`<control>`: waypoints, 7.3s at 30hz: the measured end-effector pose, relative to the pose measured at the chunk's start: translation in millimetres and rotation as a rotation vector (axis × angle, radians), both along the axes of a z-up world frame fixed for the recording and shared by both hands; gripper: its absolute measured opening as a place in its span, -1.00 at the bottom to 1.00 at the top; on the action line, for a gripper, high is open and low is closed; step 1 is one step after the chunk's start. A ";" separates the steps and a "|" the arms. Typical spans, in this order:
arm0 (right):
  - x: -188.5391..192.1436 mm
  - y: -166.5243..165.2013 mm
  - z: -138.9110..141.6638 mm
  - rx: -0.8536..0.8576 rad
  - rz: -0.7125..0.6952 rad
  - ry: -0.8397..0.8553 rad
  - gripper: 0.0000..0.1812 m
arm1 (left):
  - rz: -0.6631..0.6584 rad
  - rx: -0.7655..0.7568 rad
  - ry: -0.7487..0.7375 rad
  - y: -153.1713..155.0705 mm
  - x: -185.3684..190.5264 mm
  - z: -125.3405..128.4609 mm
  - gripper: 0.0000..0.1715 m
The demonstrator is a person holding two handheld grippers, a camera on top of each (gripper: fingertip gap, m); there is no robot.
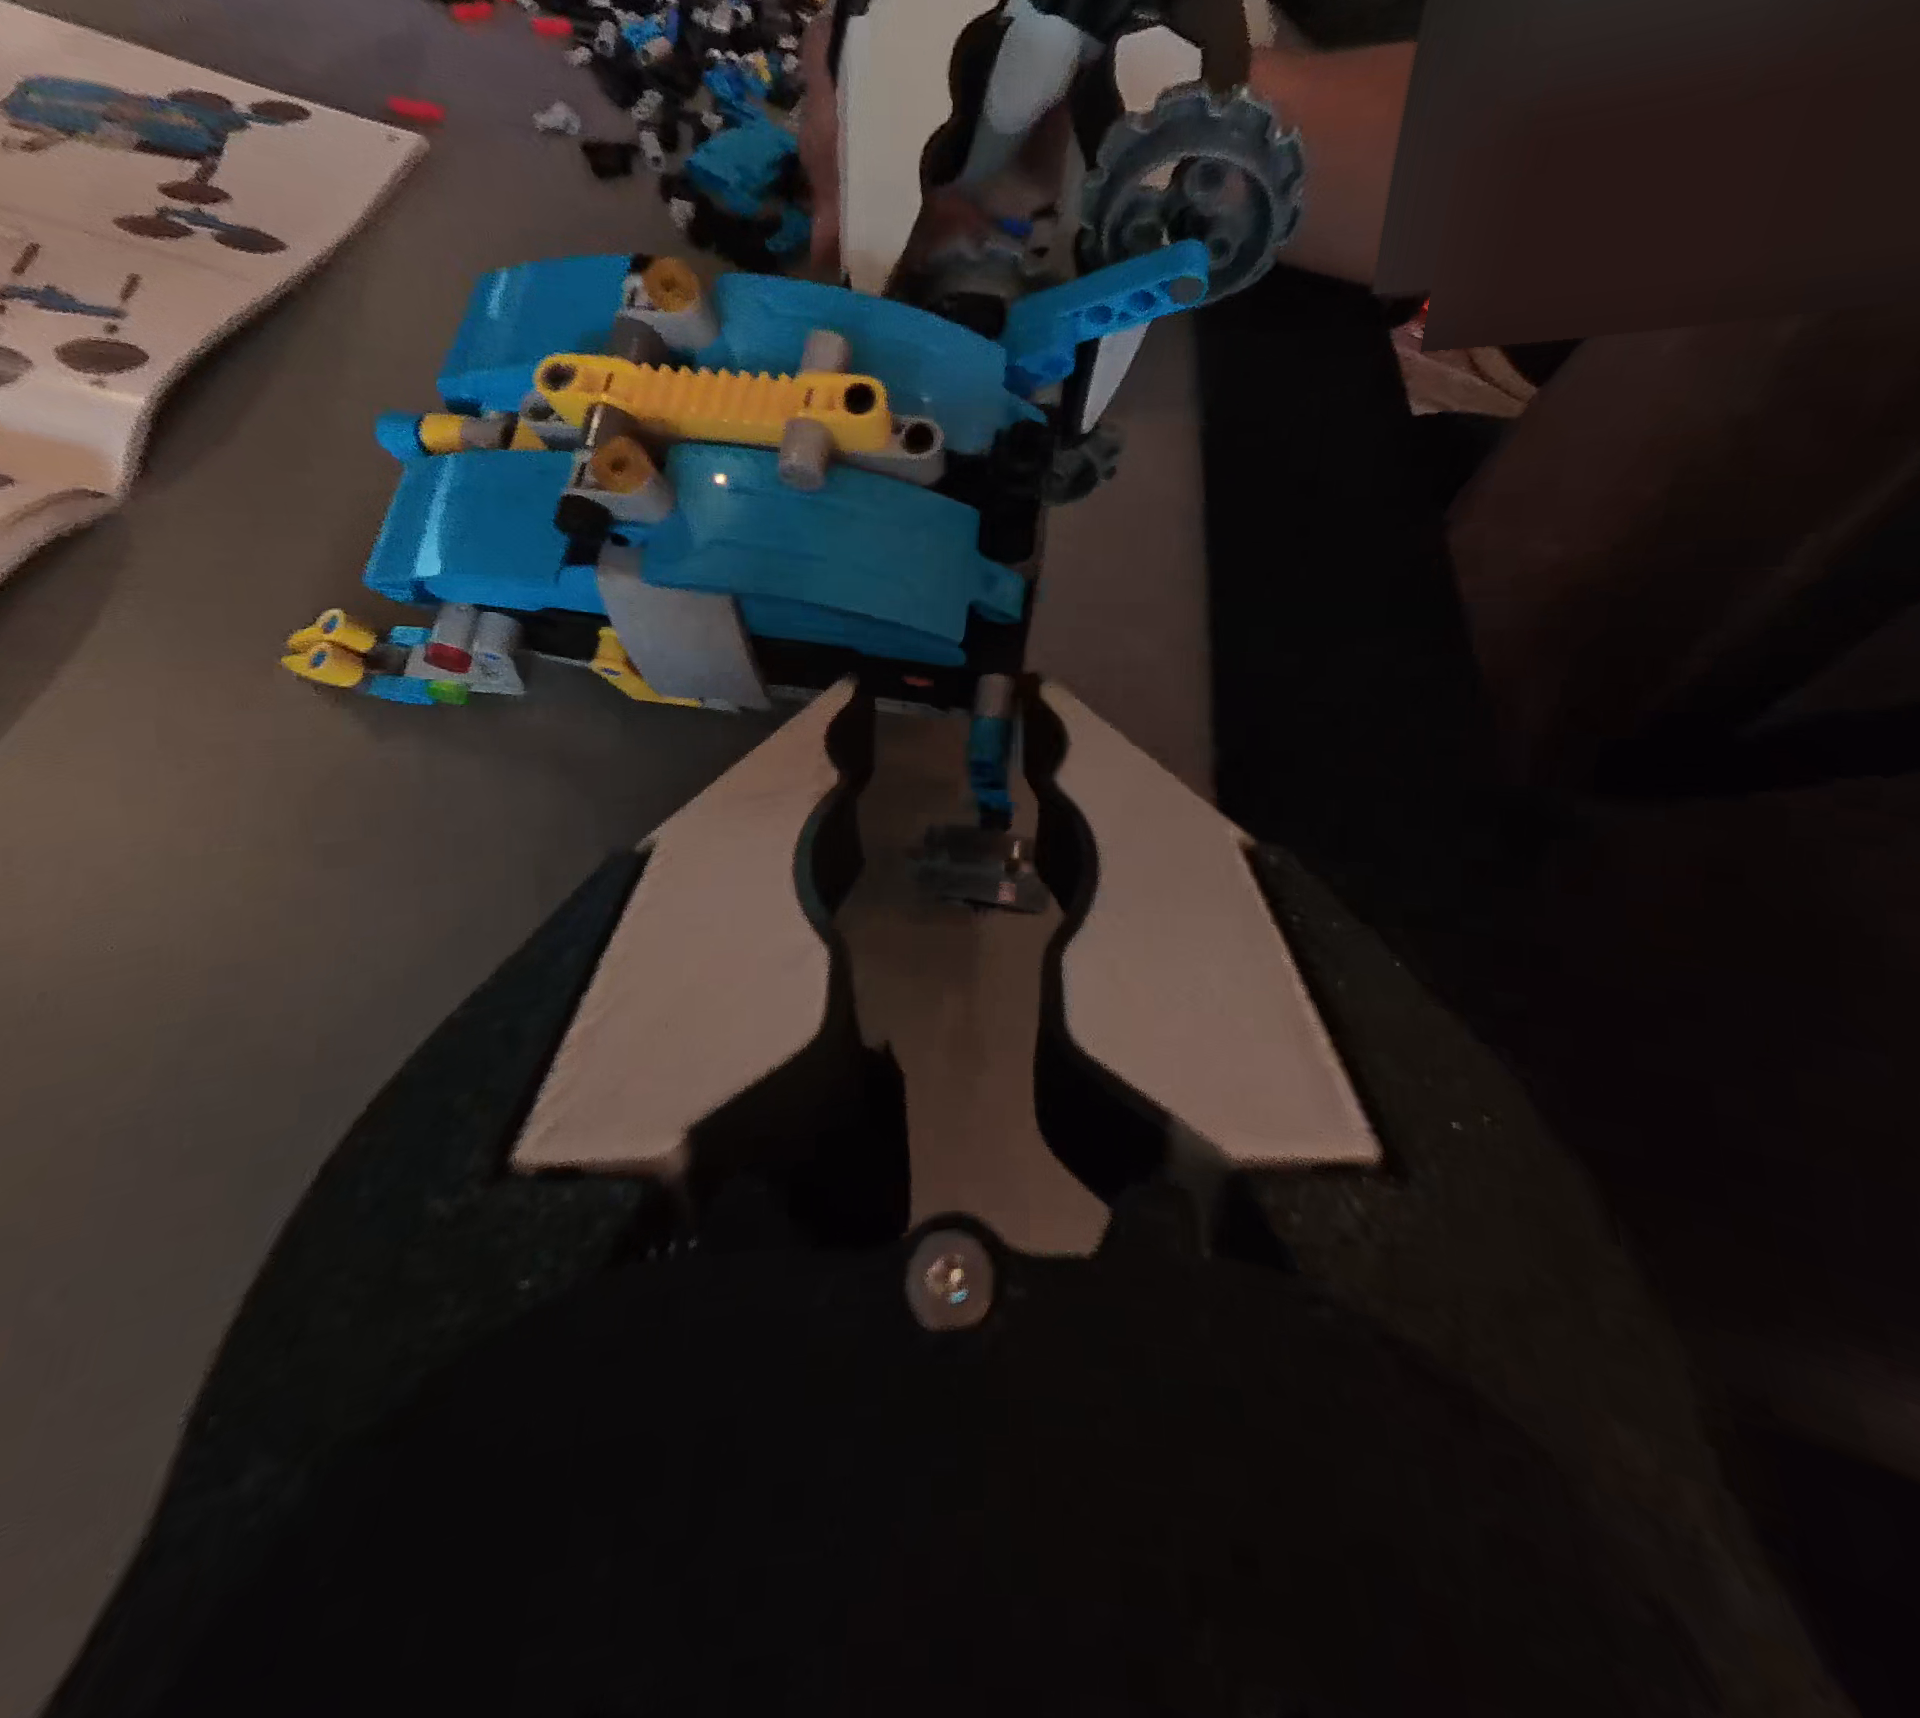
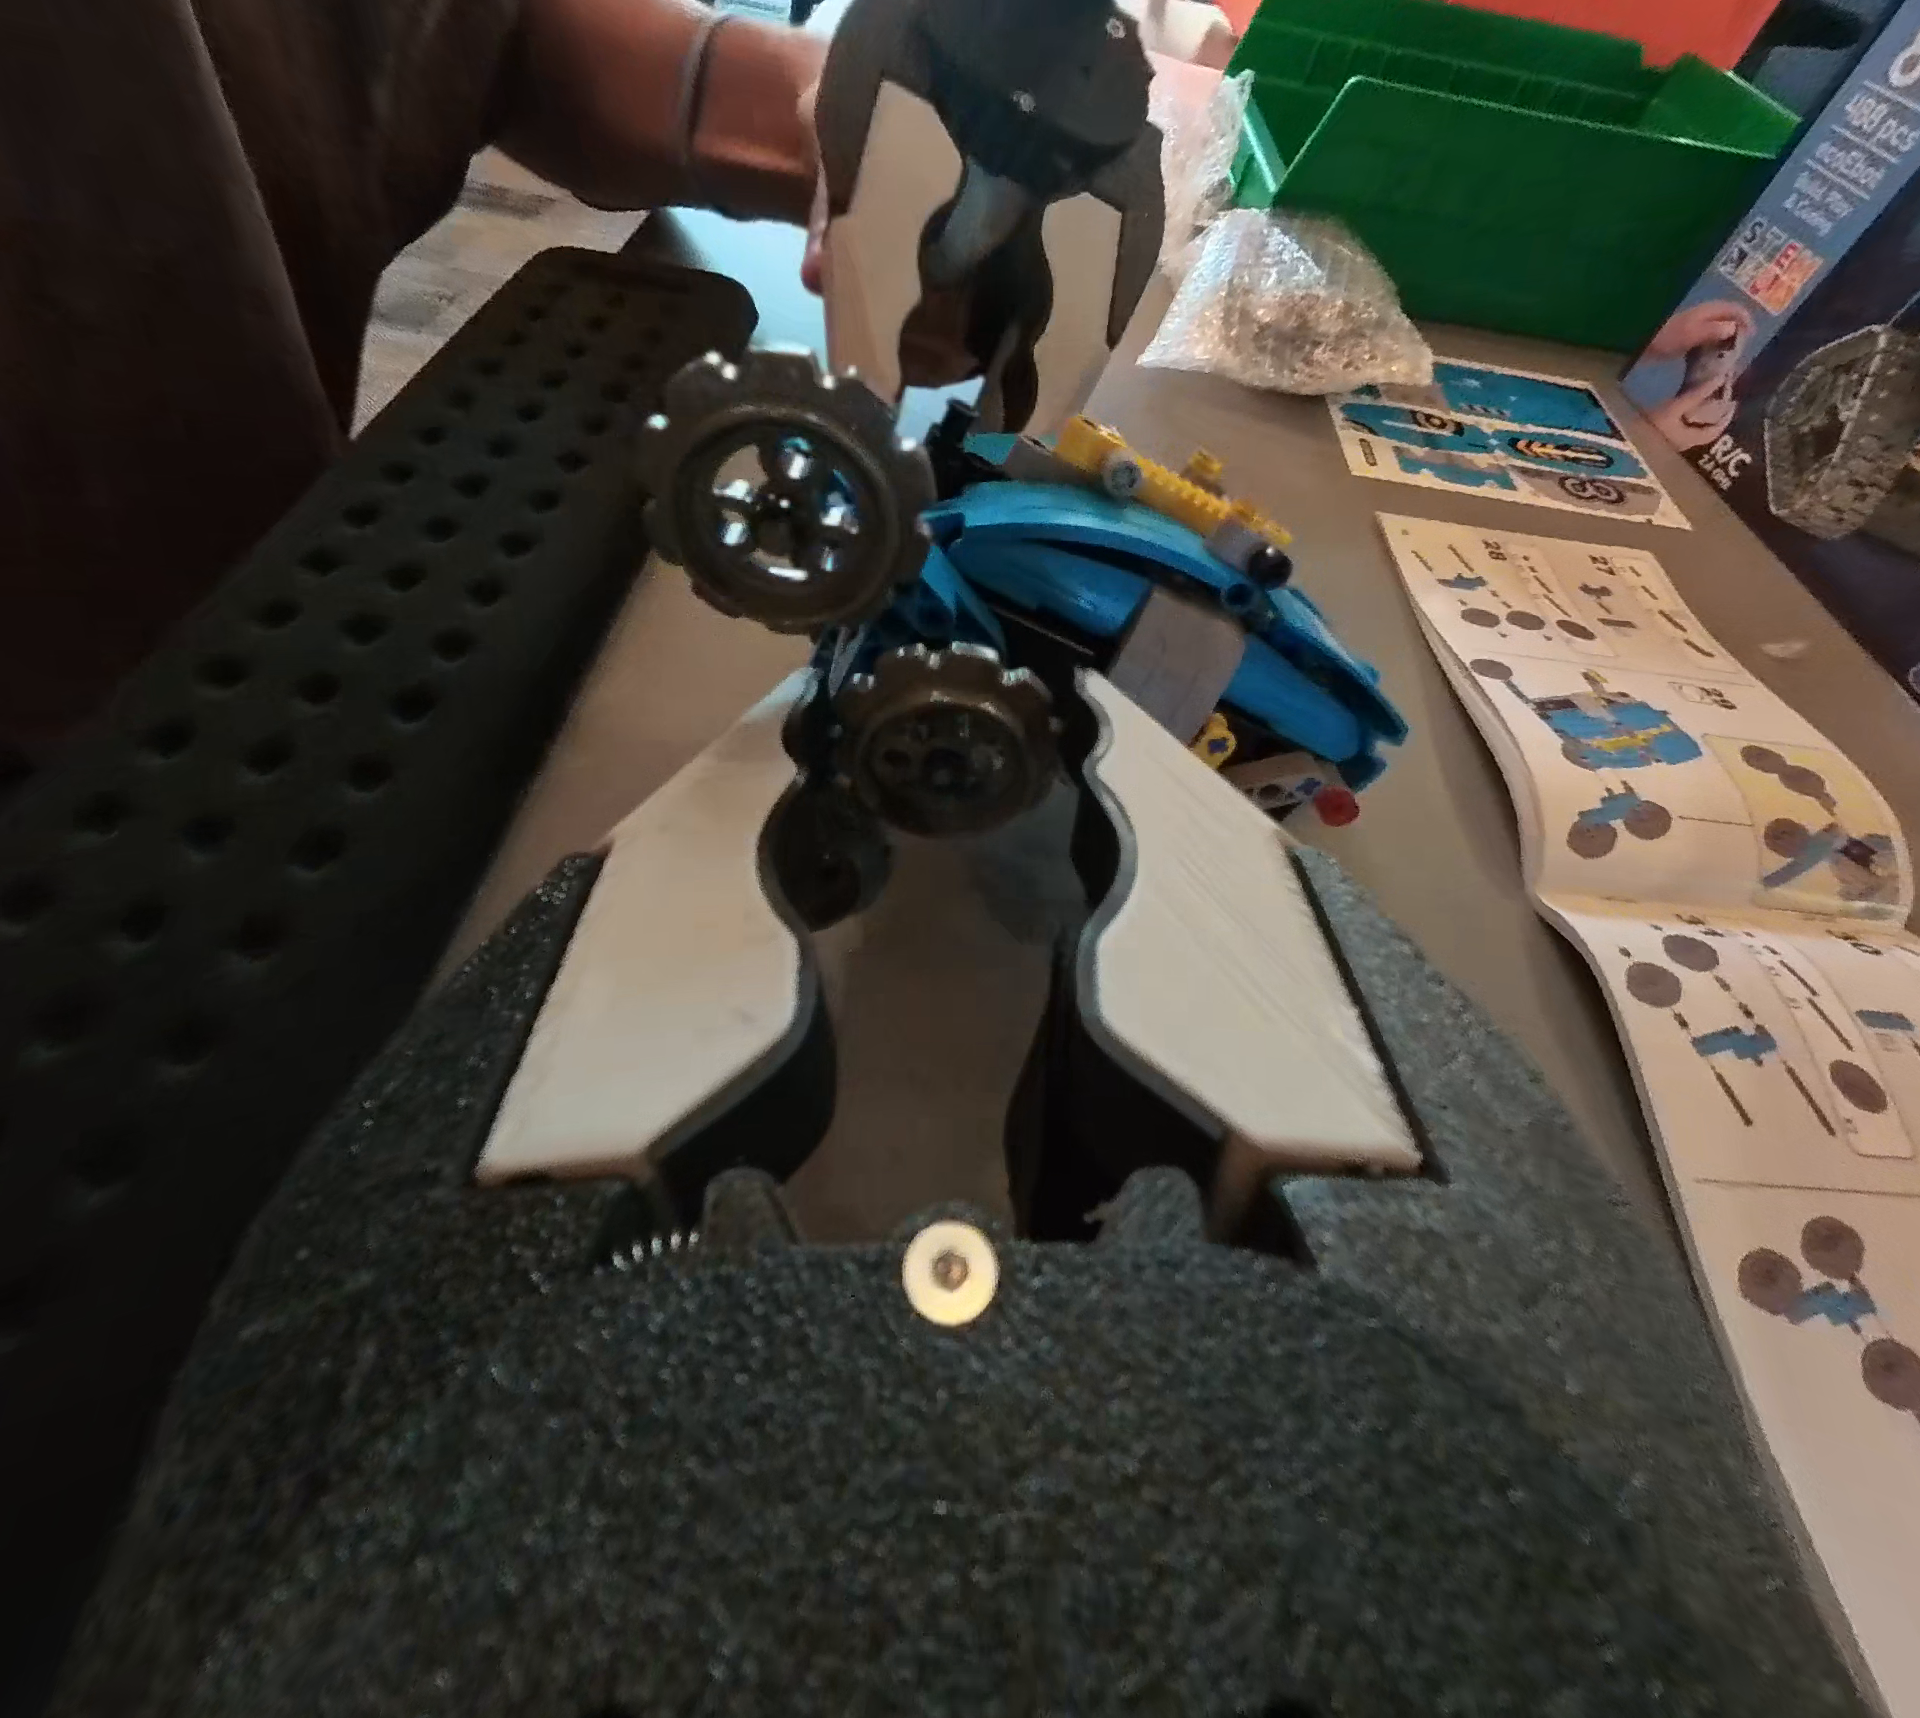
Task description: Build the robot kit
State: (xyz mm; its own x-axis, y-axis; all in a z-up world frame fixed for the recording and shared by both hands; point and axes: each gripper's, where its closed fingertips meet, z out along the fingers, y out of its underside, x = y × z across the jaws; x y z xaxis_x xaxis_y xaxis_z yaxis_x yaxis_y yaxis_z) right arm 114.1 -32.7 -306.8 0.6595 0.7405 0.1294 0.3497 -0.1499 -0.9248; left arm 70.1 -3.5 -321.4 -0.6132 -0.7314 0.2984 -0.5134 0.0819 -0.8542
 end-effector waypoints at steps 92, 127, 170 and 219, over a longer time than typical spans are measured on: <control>-26.5 7.1 -1.5 -0.270 -0.114 0.346 -0.92 | -0.178 -0.033 -0.162 5.9 -20.6 -2.6 -0.93; -27.6 -0.3 -2.6 -0.240 -0.078 0.304 -0.92 | -0.138 -0.019 -0.219 0.8 -21.7 4.7 -0.93; -19.4 -3.3 -0.2 -0.230 -0.093 0.318 -0.93 | -0.097 0.043 -0.233 19.3 -20.4 -0.4 -0.90; -20.5 34.5 7.8 -0.176 -0.174 0.250 -0.88 | -0.084 -0.046 -0.161 27.1 -20.7 0.2 -0.92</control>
